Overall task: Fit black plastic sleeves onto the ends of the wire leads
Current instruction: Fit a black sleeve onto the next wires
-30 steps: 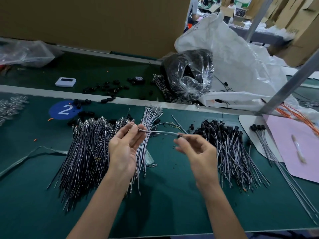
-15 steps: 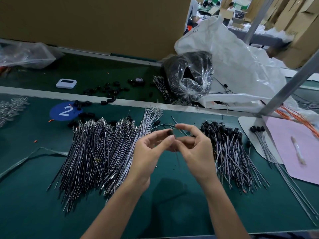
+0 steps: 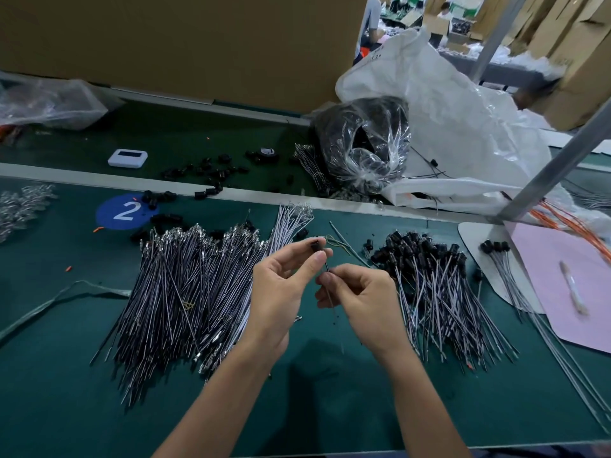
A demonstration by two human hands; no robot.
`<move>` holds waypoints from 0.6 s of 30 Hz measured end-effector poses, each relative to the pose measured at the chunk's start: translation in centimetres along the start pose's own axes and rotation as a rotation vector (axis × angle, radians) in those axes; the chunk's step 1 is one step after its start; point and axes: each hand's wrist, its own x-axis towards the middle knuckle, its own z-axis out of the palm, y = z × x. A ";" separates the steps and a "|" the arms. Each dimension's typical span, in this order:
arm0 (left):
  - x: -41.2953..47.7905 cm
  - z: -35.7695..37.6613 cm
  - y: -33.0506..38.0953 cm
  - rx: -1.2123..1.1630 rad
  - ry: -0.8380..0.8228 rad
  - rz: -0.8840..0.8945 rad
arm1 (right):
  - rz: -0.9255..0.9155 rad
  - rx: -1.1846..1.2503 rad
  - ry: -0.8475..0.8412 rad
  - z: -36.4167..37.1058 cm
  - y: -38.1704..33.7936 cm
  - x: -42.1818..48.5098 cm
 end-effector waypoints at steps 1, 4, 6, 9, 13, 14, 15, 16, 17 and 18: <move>0.0 0.0 -0.1 0.014 -0.007 -0.004 | -0.009 0.020 0.011 0.1 0.0 0.0; -0.3 -0.1 -0.3 0.044 -0.027 -0.021 | -0.021 0.048 0.042 0.2 0.2 0.1; -0.4 -0.2 -0.3 0.036 -0.033 -0.035 | -0.014 0.065 0.047 0.4 0.3 0.1; -0.4 -0.2 0.1 0.002 -0.026 -0.030 | -0.012 0.065 0.038 0.5 0.4 -0.1; -0.1 -0.1 0.4 -0.035 0.030 0.012 | -0.029 0.050 0.035 0.6 0.6 -0.2; -0.1 -0.1 0.5 -0.039 0.037 0.013 | -0.035 0.048 0.038 0.6 0.7 -0.2; -0.1 -0.1 0.5 -0.041 0.044 0.011 | -0.040 0.048 0.042 0.6 0.7 -0.3; -0.1 -0.2 0.5 -0.046 0.051 0.005 | -0.046 0.051 0.048 0.6 0.8 -0.3; -0.1 -0.2 0.4 -0.058 0.061 -0.008 | -0.052 0.057 0.057 0.6 0.9 -0.4; -0.1 -0.2 0.4 -0.076 0.069 -0.024 | -0.056 0.063 0.066 0.6 1.0 -0.4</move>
